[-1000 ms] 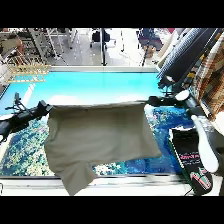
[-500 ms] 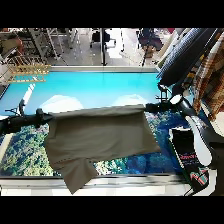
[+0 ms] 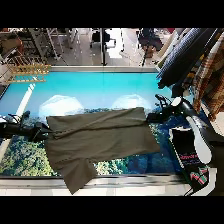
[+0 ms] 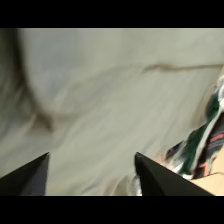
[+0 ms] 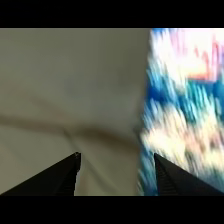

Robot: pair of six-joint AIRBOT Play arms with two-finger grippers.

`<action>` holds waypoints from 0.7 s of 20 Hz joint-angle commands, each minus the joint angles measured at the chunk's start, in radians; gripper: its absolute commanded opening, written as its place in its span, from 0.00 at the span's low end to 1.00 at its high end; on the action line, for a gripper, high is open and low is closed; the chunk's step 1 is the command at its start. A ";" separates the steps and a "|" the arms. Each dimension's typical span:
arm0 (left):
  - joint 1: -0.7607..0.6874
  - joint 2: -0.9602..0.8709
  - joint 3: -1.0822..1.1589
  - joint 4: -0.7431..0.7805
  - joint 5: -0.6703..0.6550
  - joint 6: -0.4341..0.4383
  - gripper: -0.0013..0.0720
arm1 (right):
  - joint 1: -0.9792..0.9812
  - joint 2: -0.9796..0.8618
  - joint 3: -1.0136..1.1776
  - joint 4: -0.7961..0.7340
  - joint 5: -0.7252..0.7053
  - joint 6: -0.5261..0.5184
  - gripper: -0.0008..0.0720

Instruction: Fold the clothes and pants, and hang the long-sleeved shirts on hangers.

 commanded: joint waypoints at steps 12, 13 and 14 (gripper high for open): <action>-0.184 0.565 -0.713 0.151 0.187 -0.068 0.71 | -0.240 0.140 -0.394 0.045 0.285 -0.169 0.70; -0.210 0.565 -0.724 0.129 0.218 -0.067 0.71 | -0.238 0.138 -0.402 0.047 0.286 -0.169 0.70; -0.238 0.565 -0.732 0.124 0.244 -0.068 0.71 | -0.231 0.138 -0.414 0.048 0.285 -0.175 0.70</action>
